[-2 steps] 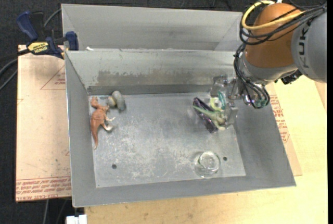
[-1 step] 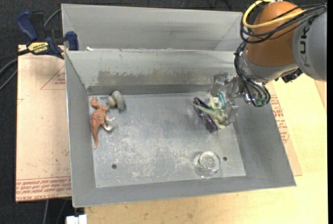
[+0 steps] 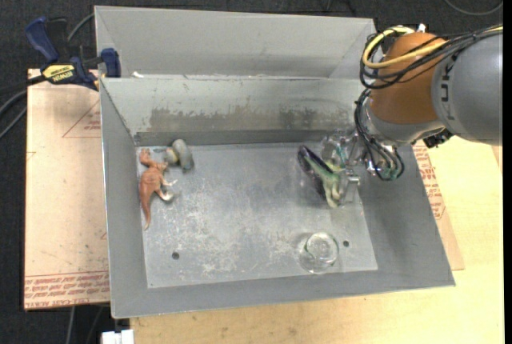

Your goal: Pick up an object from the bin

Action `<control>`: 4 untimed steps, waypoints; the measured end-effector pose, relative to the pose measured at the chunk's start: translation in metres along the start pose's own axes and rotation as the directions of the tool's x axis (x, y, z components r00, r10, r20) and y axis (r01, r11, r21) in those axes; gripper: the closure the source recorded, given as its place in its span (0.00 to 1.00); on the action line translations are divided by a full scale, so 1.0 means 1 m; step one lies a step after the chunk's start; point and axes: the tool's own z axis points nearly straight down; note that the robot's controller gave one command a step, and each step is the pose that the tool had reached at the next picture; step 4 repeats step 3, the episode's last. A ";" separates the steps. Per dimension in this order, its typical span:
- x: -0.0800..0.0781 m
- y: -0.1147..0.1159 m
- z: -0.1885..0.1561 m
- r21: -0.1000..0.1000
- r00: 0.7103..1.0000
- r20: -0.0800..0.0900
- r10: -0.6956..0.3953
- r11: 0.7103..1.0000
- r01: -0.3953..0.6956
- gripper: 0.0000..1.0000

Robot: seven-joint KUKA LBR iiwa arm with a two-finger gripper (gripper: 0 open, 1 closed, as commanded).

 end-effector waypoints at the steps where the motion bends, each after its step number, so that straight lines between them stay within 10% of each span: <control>1: -0.012 0.016 -0.003 0.000 1.000 0.002 0.019 1.000 -0.019 1.00; 2: -0.013 0.018 -0.007 0.000 1.000 0.003 0.020 1.000 -0.020 1.00; 3: -0.026 0.028 -0.131 -0.001 0.999 0.006 0.043 0.999 -0.043 1.00; 4: -0.026 0.028 -0.131 -0.001 0.999 0.006 0.043 0.999 -0.043 1.00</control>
Offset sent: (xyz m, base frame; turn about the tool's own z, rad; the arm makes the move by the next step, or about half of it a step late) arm 0.0000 0.0000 0.0000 0.0000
